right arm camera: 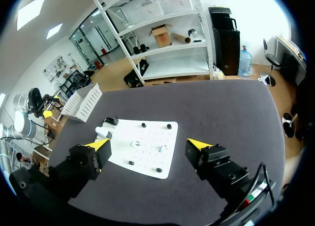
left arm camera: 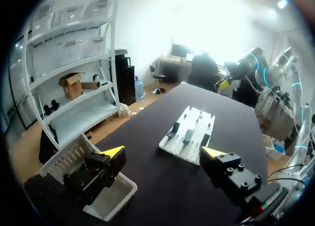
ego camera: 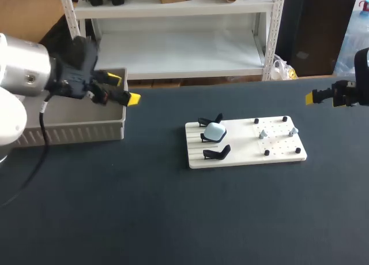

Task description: Pick up each earbud case from the left stands, insert the matching earbuds, close the lid, and place the case in the box.

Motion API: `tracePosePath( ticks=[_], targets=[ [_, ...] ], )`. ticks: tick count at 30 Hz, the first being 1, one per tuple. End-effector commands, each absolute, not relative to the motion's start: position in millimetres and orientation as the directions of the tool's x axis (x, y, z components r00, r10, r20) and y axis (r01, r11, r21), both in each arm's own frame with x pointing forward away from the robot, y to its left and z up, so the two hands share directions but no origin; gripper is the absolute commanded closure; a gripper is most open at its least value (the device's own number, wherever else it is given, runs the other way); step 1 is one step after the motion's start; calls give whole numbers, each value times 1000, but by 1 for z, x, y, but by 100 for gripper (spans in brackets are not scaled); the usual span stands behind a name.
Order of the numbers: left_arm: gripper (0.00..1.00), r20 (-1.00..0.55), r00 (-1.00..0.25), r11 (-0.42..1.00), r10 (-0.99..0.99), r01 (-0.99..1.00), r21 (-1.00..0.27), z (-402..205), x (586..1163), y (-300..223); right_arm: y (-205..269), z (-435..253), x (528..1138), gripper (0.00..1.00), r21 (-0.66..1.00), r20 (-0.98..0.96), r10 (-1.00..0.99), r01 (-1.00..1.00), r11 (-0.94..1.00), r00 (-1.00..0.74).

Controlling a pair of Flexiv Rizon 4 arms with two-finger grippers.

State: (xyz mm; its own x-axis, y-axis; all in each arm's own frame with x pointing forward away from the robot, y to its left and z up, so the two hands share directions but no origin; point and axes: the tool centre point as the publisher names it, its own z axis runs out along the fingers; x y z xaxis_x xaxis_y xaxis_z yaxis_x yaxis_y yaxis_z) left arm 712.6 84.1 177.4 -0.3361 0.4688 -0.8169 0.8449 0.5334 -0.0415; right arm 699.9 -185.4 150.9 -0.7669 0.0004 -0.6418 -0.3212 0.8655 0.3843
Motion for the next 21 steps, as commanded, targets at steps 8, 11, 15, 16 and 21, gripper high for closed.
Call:
tracePosePath(
  ticks=[8,11,15,16,21],
  targets=[
    [0,-830,-196,290,522,956,-43,130,725,50,-185,151,700,0,385,-642,0,-322,865,-767],
    [0,-832,-188,267,523,962,-49,117,727,40,-185,151,700,0,385,-642,0,-322,865,-767],
    [0,-838,-162,215,521,975,-54,105,727,27,-185,151,700,0,385,-642,0,-322,865,-767],
    [0,-839,-150,204,522,978,-48,102,727,25,-185,151,700,0,385,-642,0,-322,865,-767],
    [0,-847,-77,145,526,989,0,91,724,9,-185,151,700,0,385,-642,0,-322,865,-767]
  ],
)
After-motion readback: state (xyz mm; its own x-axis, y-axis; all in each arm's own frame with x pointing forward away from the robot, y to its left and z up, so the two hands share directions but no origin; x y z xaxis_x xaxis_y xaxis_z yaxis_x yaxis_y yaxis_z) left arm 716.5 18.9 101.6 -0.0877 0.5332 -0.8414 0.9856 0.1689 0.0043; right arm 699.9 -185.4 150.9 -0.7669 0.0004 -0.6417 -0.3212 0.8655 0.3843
